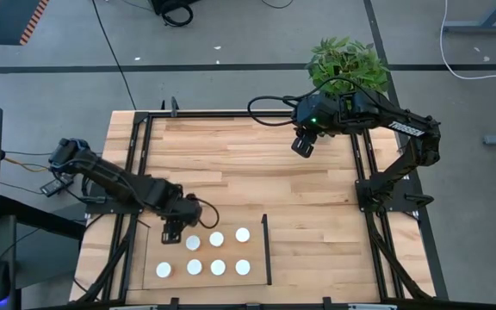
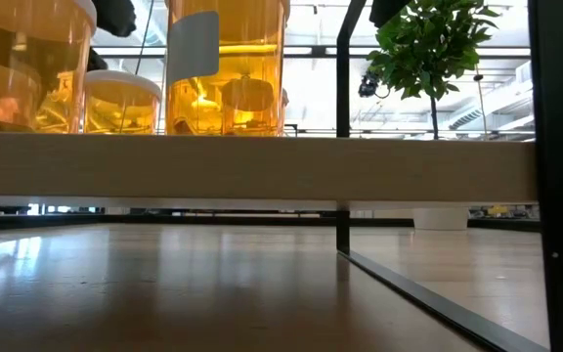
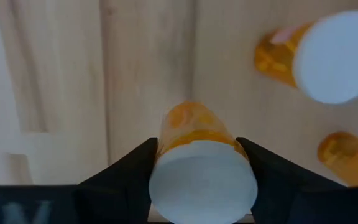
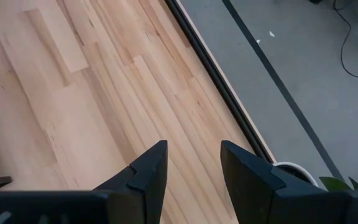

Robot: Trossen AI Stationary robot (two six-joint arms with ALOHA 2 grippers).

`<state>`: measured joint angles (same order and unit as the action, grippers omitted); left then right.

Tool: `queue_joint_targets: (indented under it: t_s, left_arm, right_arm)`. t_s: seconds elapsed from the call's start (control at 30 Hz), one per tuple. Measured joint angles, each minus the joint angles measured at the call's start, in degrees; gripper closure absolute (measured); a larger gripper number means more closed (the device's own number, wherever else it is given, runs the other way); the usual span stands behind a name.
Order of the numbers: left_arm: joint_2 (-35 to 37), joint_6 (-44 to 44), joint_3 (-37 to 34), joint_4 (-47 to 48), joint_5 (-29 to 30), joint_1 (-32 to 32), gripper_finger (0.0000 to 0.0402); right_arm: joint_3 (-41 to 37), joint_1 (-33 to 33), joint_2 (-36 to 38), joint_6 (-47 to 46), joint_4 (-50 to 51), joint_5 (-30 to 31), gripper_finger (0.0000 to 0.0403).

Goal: Pick and place medicine bottles onto shelf by color
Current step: Align the orange pill bottle with the other orange pill bottle on the shelf

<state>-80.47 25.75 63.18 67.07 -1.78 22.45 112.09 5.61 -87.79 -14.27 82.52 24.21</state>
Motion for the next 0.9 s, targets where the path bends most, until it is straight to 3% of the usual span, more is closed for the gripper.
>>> queue_joint_targets:
  t_s: [0.27,0.63,0.9]
  left_arm:
    - [0.0,6.85,0.0,0.02,0.06,6.2,0.0174]
    - [-0.02,16.78,0.0,-2.21,0.02,13.94,0.0192]
    - [-0.13,21.13,0.01,-3.98,0.95,17.77,0.0177]
  right_arm:
    - [0.0,0.0,0.0,-0.1,0.02,0.0,0.0246]
    - [0.0,0.01,0.0,-0.08,0.03,0.0,0.0246]
    - [0.0,0.0,0.0,-0.08,0.02,0.0,0.0246]
